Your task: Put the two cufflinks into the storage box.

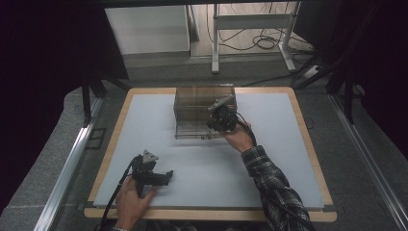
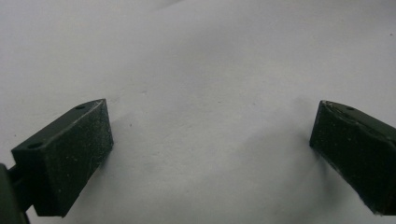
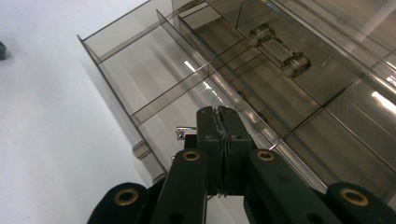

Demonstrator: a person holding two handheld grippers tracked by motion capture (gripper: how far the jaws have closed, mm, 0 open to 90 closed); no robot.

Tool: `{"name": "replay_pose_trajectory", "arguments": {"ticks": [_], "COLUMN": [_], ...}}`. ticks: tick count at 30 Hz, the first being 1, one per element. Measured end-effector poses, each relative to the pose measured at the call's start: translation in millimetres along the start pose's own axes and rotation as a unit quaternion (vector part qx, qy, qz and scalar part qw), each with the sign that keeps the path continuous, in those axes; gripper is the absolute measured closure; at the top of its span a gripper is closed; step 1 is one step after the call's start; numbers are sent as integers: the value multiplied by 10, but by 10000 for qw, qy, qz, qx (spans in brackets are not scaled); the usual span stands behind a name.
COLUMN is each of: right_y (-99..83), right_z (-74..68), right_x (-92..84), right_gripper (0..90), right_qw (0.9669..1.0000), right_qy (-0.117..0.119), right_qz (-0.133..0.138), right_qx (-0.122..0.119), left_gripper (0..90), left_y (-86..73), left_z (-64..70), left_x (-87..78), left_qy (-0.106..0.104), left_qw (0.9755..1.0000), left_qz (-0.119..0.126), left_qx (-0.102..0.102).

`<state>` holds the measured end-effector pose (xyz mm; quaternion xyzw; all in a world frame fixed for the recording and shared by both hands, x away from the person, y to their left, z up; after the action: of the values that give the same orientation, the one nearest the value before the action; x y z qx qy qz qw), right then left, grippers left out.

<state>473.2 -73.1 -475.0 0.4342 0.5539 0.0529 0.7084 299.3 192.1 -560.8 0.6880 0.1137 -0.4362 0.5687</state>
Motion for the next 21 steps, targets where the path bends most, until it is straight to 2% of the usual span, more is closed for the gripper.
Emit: {"name": "replay_pose_trajectory", "arguments": {"ticks": [10,21], "right_y": [4,-19], "right_z": [2,-13], "right_x": [112,206], "right_gripper": [882,881], "right_qw": [9998,9995], "right_qy": [-126,-164], "right_qz": [-94,-200], "right_qx": [-106,-168], "left_gripper": [0,0], "left_y": [0,0], "left_z": [-1,1], "left_x": [1,1], "left_qy": [-2,-2], "left_qw": [10000,10000], "left_qz": [4,11], "left_qx": [-1,-8]}}
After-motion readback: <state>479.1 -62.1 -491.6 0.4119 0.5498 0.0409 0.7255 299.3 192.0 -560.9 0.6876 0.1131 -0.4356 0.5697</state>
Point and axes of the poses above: each handheld gripper's, and its own axes: x roughly forward along the jaws, y roughly out of its top, z roughly to its right, the point moved 1 cm from there along x, roughly forward along the jaws, and after that the axes turned 2 degrees about x, right-handed, at the moved point
